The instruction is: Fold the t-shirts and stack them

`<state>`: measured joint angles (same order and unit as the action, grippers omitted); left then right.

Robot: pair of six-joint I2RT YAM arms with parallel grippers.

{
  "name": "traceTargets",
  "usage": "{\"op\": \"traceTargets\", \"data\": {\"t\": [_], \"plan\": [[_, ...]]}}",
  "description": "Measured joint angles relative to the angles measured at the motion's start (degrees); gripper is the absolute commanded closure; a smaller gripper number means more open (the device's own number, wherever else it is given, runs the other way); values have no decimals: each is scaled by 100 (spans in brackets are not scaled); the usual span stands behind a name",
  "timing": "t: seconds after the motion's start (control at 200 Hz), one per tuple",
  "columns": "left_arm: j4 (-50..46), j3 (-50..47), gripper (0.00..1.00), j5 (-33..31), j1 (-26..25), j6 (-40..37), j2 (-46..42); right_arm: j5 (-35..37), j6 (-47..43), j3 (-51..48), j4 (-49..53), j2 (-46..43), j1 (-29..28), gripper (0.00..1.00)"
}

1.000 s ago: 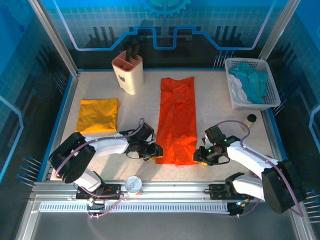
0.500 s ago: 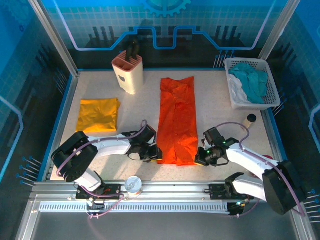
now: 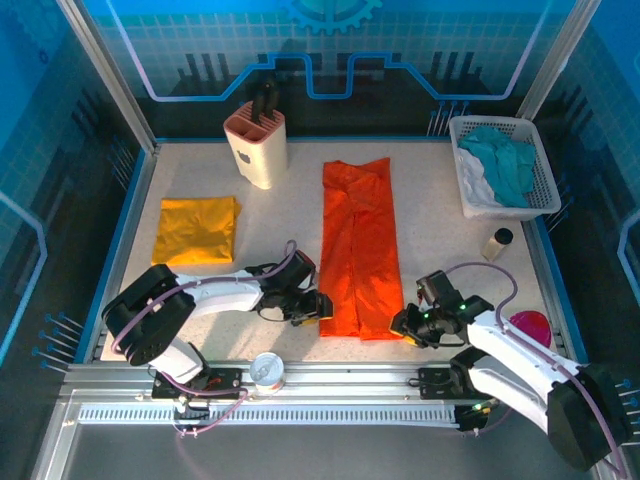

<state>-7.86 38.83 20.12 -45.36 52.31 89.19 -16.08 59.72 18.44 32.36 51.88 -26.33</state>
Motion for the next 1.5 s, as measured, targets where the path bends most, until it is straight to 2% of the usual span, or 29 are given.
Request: {"op": "traceTargets", "data": {"t": [0.23,0.405,0.45,0.57,0.851,0.901,0.926,0.986,1.011,1.126,1.191,1.501], "plan": [[11,-31,60,-350,-236,240,-48,20,-35,22,20,26,0,68],[63,-33,71,-448,-490,433,-28,92,-59,11,68,28,0,91],[68,-33,77,-398,-597,457,-20,105,-35,4,72,26,2,95],[-57,-76,83,-227,-901,466,-11,107,-35,4,74,26,2,97],[-127,-111,86,-208,-918,455,-37,107,-35,4,76,28,2,100],[-125,-111,84,-208,-918,455,-37,107,-35,4,74,28,2,100],[-125,-111,76,-205,-918,455,-37,107,-35,4,74,28,2,100],[-55,-114,50,-168,-920,452,-39,107,-37,4,74,28,2,100],[0,-111,44,-133,-927,424,-46,107,-35,4,74,28,2,100],[109,-111,31,-70,-960,428,-197,107,-37,4,74,28,2,100],[63,-125,32,-70,-962,435,-264,107,-37,4,74,28,2,100],[-42,-240,49,-94,-885,468,-339,103,-39,20,61,103,2,100]]}}
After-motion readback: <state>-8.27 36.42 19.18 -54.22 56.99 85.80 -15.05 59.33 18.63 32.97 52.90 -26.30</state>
